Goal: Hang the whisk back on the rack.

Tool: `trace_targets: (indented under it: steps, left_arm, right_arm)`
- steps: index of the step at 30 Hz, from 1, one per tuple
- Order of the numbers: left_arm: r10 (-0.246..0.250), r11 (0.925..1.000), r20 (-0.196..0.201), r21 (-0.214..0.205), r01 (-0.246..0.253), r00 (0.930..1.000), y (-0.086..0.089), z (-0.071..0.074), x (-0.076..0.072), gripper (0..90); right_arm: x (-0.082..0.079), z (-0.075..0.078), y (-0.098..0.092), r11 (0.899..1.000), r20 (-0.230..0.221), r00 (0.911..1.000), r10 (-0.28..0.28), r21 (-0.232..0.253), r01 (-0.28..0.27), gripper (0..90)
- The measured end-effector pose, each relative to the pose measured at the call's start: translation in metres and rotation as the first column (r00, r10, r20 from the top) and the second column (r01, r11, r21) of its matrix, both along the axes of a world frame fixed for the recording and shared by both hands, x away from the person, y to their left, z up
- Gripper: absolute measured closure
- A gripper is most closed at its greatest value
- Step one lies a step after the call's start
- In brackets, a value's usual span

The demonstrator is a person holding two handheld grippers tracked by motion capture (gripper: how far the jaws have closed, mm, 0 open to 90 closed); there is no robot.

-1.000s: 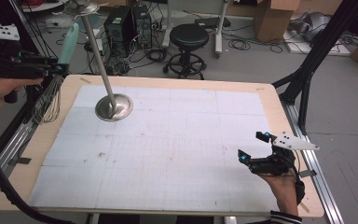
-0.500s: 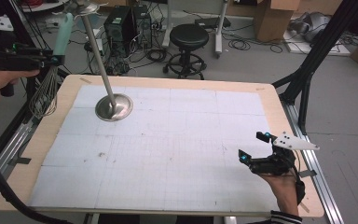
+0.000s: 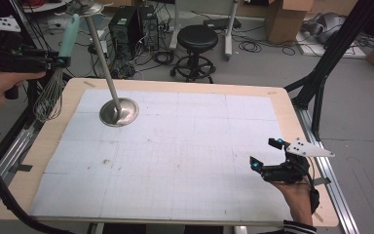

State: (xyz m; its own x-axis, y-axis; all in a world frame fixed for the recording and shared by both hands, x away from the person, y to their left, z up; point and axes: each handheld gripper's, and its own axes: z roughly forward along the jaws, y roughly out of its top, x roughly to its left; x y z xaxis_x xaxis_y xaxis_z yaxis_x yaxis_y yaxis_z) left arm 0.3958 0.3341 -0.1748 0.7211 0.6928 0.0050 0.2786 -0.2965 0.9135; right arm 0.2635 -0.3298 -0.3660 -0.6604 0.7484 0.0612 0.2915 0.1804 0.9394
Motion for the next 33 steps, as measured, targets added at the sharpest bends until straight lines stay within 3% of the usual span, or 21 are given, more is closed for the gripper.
trace_targets:
  steps: [33]
  left_arm:
    - [0.041, 0.9984, -0.02, 0.04, -0.041, 0.9989, -0.017, -0.01, 0.019, 69.4]
  right_arm:
    - [0.001, -0.003, -0.003, 1.0, -0.01, 1.0, -0.002, 0.005, 0.002, 0.7]
